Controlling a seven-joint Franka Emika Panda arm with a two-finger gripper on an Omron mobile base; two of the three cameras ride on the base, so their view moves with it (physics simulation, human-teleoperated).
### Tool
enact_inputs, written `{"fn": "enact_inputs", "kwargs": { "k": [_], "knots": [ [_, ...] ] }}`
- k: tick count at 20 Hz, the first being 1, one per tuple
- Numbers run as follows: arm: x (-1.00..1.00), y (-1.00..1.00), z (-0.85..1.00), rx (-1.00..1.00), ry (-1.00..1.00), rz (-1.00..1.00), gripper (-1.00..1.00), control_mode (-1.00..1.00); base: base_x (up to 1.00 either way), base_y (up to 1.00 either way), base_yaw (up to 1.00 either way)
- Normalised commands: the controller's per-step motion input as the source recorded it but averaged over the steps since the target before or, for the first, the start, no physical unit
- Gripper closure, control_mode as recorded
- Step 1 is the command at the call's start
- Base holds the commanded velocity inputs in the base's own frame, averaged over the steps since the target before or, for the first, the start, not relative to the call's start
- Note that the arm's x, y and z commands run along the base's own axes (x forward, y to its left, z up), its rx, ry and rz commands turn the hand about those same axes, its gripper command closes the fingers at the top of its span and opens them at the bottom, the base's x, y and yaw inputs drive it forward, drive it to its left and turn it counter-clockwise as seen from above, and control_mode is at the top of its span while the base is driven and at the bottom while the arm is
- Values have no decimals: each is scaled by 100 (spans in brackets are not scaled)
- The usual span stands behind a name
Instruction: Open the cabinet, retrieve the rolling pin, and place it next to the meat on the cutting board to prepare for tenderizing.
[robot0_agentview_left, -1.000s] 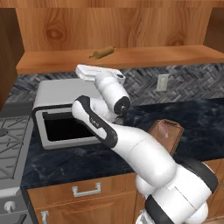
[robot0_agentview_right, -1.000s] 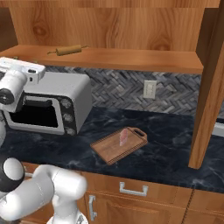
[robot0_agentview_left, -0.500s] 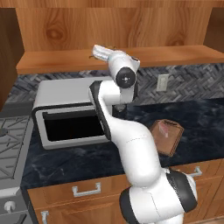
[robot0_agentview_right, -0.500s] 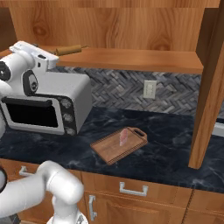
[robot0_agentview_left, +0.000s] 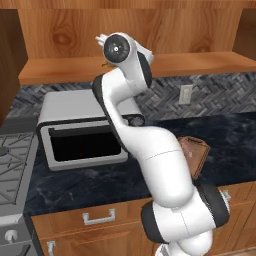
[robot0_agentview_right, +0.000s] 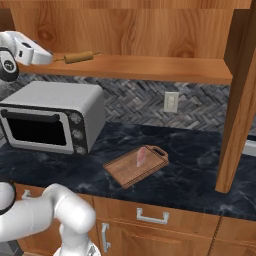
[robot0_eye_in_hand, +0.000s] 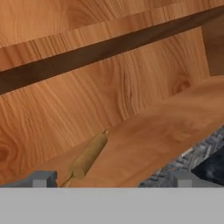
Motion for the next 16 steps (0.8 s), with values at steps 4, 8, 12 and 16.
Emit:
{"fn": "enact_inputs", "kwargs": {
  "k": [4,8,12,16],
  "knots": [
    [0,0,0,0,1,0,-100,-100,0,0,0],
    [-1,0,-5,0,0,0,-100,-100,0,0,0],
    [0,0,-20,0,0,0,-100,-100,0,0,0],
    [0,0,-37,4,0,0,-100,-100,0,0,0]
  ]
}}
